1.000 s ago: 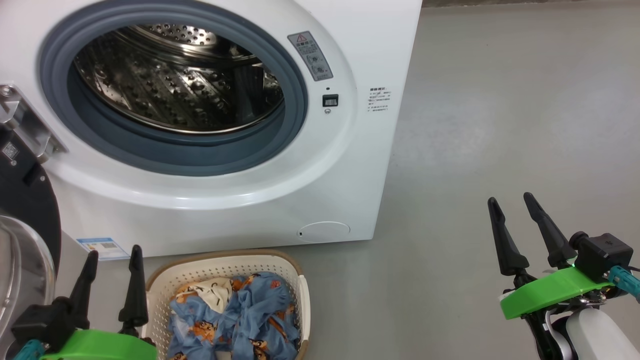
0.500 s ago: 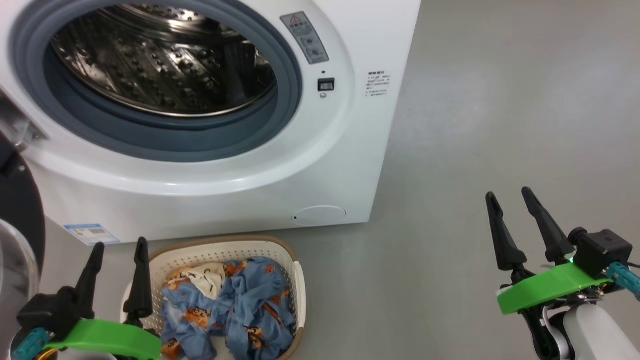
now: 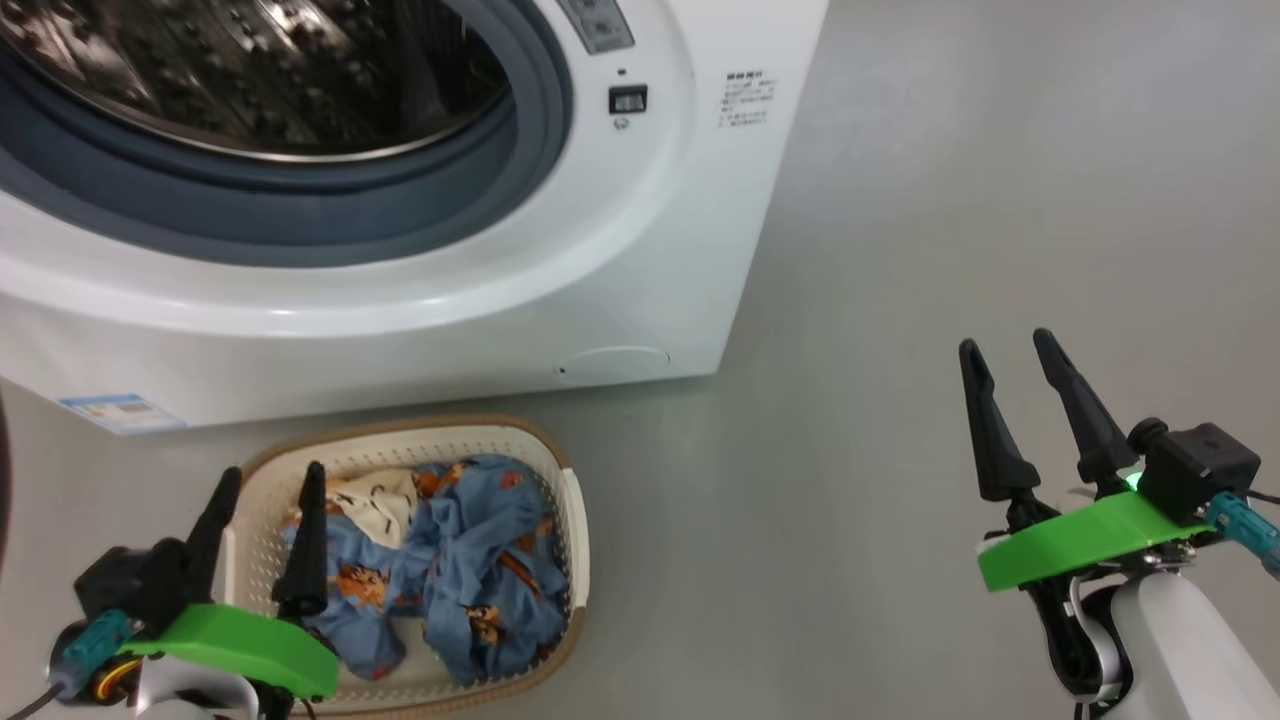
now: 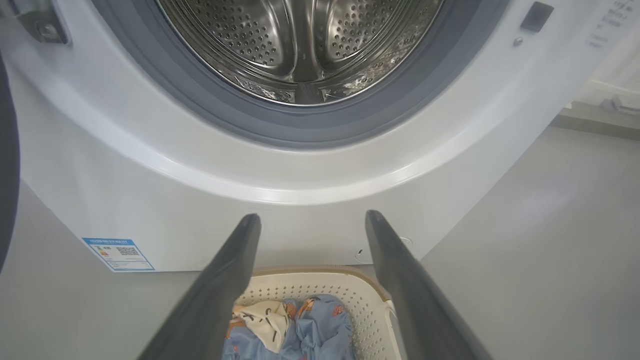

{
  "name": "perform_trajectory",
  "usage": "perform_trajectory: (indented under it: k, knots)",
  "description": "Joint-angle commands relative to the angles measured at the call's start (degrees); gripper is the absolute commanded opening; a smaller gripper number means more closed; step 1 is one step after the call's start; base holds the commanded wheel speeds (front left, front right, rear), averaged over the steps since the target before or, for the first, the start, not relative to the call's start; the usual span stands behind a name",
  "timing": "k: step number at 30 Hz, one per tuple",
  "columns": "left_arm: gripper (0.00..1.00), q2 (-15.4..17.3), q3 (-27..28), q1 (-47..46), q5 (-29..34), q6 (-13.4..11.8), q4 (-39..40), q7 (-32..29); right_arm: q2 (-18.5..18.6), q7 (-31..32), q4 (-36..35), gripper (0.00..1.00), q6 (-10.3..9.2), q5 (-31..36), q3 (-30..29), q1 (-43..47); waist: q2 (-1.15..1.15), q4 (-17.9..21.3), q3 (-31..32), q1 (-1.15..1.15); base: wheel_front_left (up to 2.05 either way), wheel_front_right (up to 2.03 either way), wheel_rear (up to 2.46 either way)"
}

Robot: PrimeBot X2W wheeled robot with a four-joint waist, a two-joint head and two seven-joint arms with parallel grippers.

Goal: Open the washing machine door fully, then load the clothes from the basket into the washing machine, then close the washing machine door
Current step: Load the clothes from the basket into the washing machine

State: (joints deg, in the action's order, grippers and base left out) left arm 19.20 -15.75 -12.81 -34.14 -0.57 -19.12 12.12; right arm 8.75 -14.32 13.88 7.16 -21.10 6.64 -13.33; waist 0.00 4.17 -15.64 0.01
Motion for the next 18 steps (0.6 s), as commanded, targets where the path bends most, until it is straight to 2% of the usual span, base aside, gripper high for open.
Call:
perform_trajectory:
  k: [1,18]
  knots:
    - [1.0,1.88,1.31,-2.77,0.14,0.79,-0.61,-0.12,-0.42,-0.68,-1.63,1.0,0.33,0.71,0.6,-1.53,0.0,1.0,-3.14,-0.01,0.0,0.0,0.0]
    - [1.0,2.38,-1.26,-10.25,-0.25,5.17,-10.94,-0.99,-3.67,-0.68,-2.74,1.0,0.33,2.22,0.61,-4.95,0.0,3.71,-12.41,-0.01,0.0,0.0,0.0]
